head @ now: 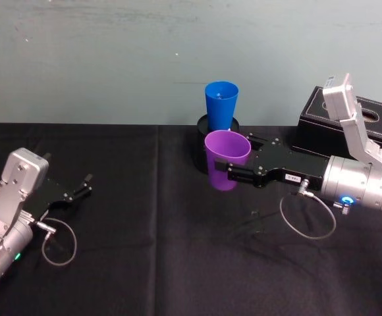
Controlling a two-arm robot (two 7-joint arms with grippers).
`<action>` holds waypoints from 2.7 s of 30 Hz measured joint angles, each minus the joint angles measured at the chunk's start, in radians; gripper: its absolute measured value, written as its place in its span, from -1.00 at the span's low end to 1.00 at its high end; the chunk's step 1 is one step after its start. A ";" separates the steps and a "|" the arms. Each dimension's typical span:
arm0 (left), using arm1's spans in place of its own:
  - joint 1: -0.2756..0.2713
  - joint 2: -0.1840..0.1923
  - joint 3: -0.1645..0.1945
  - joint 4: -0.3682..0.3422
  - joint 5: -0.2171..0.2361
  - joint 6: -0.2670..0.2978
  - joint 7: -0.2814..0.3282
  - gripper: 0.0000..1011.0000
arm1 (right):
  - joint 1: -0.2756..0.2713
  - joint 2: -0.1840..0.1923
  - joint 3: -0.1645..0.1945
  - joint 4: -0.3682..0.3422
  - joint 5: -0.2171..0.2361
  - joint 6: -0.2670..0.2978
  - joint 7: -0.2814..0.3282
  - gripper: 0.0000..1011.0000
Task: Pick up one cup with a gripper and tap it against the other cup.
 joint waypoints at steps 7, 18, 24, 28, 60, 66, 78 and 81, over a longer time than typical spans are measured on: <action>0.000 0.000 0.000 0.000 0.000 0.000 0.000 1.00 | 0.001 -0.001 0.000 0.001 0.000 0.000 0.000 0.45; 0.000 0.000 0.000 0.000 0.000 0.000 0.000 1.00 | 0.001 -0.001 0.000 0.001 0.000 0.000 0.001 0.45; 0.000 0.000 0.000 0.000 0.000 0.000 0.000 1.00 | 0.001 -0.001 0.000 0.001 0.000 0.000 0.001 0.45; 0.000 0.000 0.000 0.000 0.000 0.000 0.000 1.00 | 0.001 -0.001 0.000 0.001 0.000 0.000 0.001 0.45; 0.000 0.000 0.000 0.000 0.000 0.000 0.000 1.00 | 0.002 -0.013 -0.047 0.104 -0.004 -0.086 0.020 0.45; 0.000 0.000 0.000 0.000 0.000 0.000 0.000 1.00 | -0.013 -0.013 -0.061 0.139 -0.024 -0.128 0.025 0.45; 0.000 0.000 0.000 0.000 0.000 0.000 0.000 1.00 | -0.020 -0.033 -0.077 0.222 -0.049 -0.216 0.079 0.45; 0.000 0.000 0.000 0.000 0.000 0.000 0.000 1.00 | -0.016 -0.042 -0.079 0.248 -0.055 -0.231 0.090 0.45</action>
